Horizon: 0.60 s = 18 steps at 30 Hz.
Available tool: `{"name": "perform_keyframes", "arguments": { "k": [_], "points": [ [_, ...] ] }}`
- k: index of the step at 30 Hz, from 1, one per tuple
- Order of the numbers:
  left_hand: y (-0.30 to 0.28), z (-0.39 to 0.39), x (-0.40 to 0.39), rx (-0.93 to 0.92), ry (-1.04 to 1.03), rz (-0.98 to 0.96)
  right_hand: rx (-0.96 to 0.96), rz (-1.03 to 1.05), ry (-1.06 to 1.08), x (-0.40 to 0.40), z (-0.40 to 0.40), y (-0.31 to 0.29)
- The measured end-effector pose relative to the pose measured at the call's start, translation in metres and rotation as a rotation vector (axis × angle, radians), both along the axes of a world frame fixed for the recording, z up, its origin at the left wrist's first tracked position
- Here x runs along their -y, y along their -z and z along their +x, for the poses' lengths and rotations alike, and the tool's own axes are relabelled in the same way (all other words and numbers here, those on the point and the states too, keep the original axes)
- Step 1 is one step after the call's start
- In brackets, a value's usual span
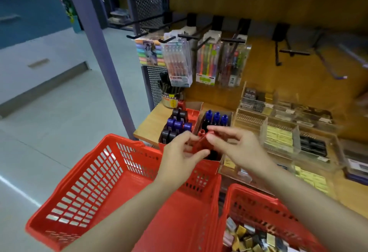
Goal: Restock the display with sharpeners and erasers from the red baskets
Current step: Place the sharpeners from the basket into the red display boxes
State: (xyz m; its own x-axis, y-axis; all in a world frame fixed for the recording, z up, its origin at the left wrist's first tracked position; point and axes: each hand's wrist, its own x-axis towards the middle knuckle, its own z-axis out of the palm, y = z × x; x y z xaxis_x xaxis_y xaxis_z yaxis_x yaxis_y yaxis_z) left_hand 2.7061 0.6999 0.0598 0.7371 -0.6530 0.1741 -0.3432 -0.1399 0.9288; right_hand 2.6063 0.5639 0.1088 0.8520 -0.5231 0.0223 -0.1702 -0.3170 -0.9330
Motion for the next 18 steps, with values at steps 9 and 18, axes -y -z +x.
{"name": "perform_keyframes", "arguments": {
  "k": [9, 18],
  "points": [
    [0.027, 0.022, 0.031, 0.574, 0.240, 0.595, -0.355, -0.575, 0.009, 0.077, 0.039, 0.000],
    [0.048, 0.030, 0.021, 0.693, 0.364, 0.742, -0.443, -0.749, 0.008, 0.070, 0.046, 0.048]
  ]
}}
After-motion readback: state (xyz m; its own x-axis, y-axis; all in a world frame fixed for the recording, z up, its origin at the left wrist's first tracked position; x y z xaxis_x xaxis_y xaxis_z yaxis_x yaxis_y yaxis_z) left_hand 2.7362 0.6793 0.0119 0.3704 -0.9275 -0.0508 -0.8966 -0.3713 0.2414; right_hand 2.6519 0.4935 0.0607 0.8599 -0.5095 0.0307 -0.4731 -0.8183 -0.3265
